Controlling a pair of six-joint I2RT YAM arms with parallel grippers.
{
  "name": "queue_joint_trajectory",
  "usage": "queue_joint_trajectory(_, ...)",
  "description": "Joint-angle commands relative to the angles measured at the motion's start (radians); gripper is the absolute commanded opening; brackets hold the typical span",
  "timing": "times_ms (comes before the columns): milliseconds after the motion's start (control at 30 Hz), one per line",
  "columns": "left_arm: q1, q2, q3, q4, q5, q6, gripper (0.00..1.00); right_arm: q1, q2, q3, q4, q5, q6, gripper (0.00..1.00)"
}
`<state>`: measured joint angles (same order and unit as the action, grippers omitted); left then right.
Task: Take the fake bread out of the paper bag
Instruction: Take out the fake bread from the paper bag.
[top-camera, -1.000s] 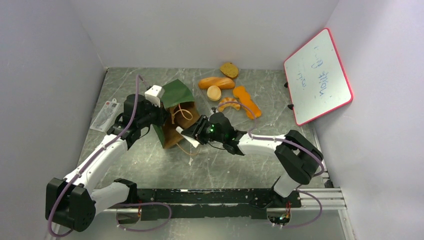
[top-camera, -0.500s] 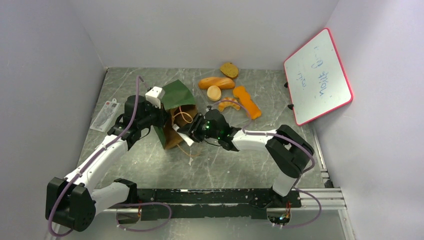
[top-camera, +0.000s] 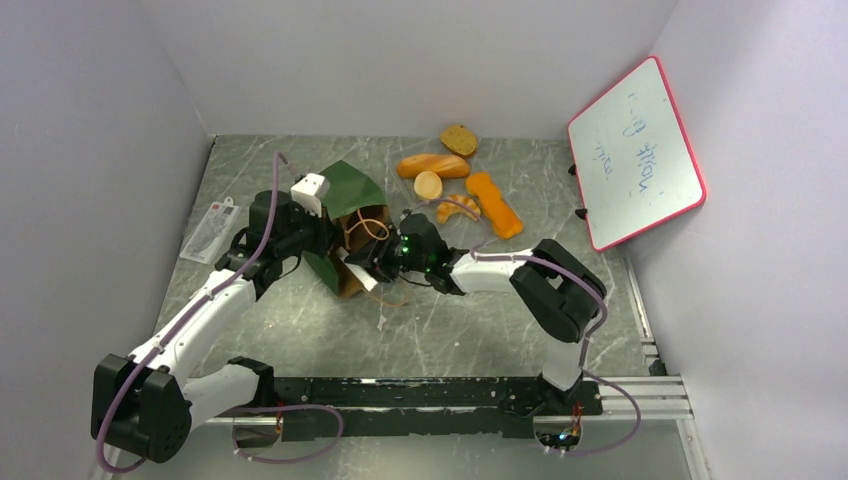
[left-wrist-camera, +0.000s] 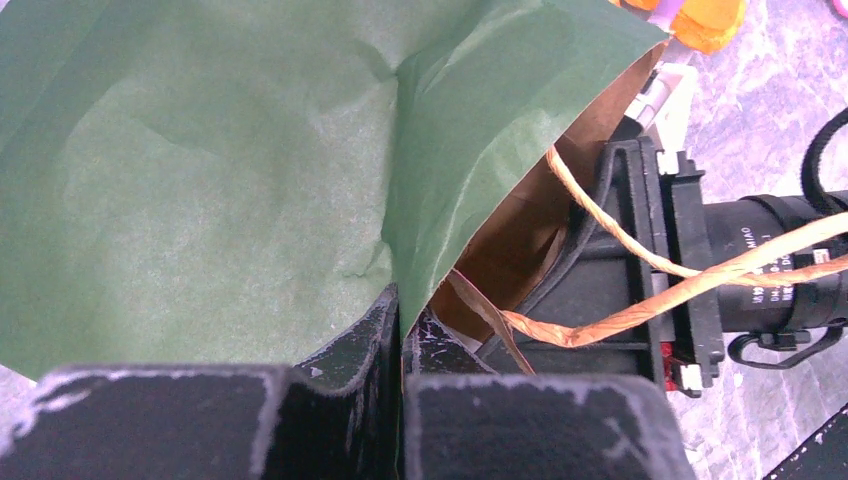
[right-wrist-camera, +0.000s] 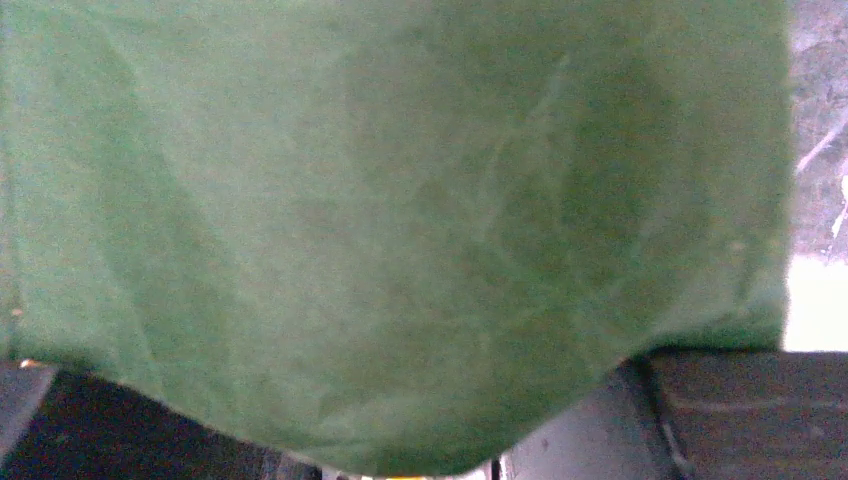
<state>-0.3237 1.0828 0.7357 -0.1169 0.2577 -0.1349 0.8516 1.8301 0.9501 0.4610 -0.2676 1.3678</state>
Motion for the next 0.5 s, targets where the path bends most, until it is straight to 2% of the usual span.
queue_joint_trajectory(0, -0.015, -0.012, 0.001, 0.039, 0.047, 0.006, 0.07, -0.003, 0.041, 0.044, 0.048, -0.043, 0.014, 0.48)
queue_joint_trajectory(133, -0.017, -0.011, 0.001, 0.035, 0.045, 0.009, 0.07, -0.003, 0.071, 0.071, 0.054, -0.069, 0.017, 0.47)
queue_joint_trajectory(200, -0.017, -0.008, 0.001, 0.038, 0.045, 0.009, 0.07, -0.003, 0.089, 0.081, 0.072, -0.088, 0.027, 0.43)
queue_joint_trajectory(333, -0.017, -0.01, 0.002, 0.034, 0.033, 0.008, 0.07, -0.003, 0.104, 0.063, 0.118, -0.11, 0.055, 0.21)
queue_joint_trajectory(467, -0.017, -0.015, 0.001, 0.033, 0.007, 0.001, 0.07, -0.007, 0.089, 0.057, 0.128, -0.109, 0.061, 0.05)
